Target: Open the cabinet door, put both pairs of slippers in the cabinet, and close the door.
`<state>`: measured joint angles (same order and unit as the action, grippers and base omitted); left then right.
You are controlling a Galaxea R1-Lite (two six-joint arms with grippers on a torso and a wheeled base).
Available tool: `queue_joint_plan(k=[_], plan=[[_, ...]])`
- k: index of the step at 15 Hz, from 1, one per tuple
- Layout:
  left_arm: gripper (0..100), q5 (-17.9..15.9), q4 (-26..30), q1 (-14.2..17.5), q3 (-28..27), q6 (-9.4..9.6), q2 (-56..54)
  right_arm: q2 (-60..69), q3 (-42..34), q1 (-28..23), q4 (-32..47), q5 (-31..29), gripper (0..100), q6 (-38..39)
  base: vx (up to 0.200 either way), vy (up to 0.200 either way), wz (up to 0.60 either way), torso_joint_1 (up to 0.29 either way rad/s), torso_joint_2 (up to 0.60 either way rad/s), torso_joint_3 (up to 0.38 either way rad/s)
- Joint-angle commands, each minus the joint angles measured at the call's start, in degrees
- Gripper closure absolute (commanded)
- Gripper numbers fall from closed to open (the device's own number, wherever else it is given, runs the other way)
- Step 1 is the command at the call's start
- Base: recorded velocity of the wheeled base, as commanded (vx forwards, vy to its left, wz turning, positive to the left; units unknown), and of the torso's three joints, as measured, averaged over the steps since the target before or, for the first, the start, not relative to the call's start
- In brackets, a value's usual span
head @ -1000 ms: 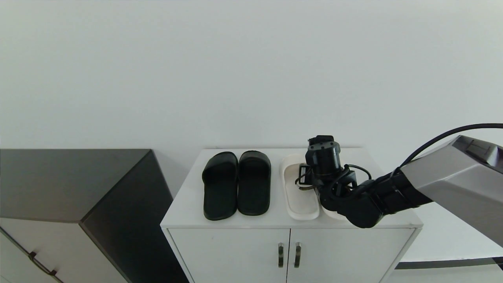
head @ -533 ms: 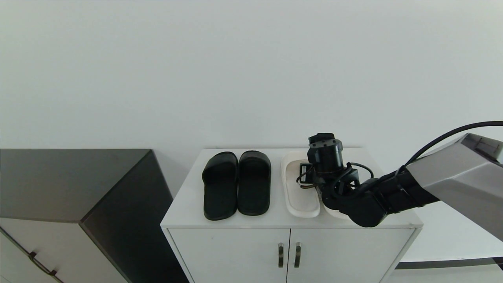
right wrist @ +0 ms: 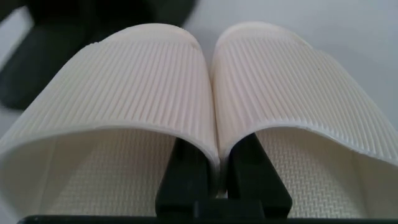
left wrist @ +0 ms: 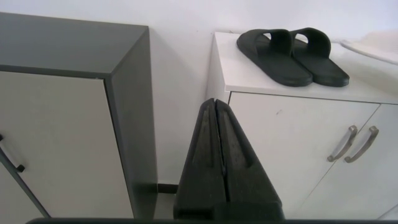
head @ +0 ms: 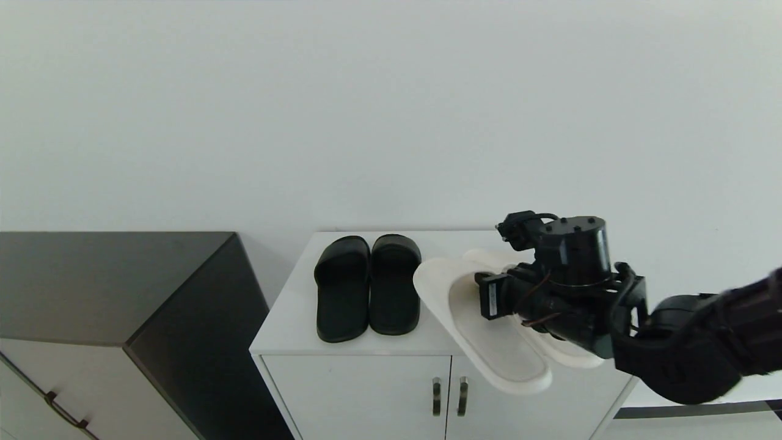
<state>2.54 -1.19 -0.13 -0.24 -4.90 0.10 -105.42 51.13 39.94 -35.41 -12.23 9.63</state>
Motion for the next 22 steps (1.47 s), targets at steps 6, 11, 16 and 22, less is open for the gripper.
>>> queue_joint_plan(k=[6, 11, 16, 22], plan=[[100, 0.01, -0.04, 0.05, -0.02, -0.02, -0.01, 15.07, -12.10, 5.33, 0.26, 12.93, 100, -2.25, 0.000, 0.000, 0.00, 0.000, 0.00, 0.000], [100, 0.01, -0.04, -0.04, -0.02, -0.11, -0.01, 14.55, -12.37, 5.24, 0.17, 13.11, 100, -2.34, -0.120, 0.000, 0.00, 0.002, 0.00, 0.001], [100, 0.01, -0.04, 0.05, -0.02, -0.11, -0.01, 14.37, -12.81, 5.15, -0.01, 13.28, 100, -2.34, -0.200, 0.000, 0.00, -0.003, 0.00, 0.000], [100, 0.01, -0.04, 0.05, -0.02, -0.11, -0.01, 14.28, -14.13, 5.15, -0.01, 13.28, 100, -4.53, -0.033, 0.000, 0.00, 0.000, 0.00, 0.000]])
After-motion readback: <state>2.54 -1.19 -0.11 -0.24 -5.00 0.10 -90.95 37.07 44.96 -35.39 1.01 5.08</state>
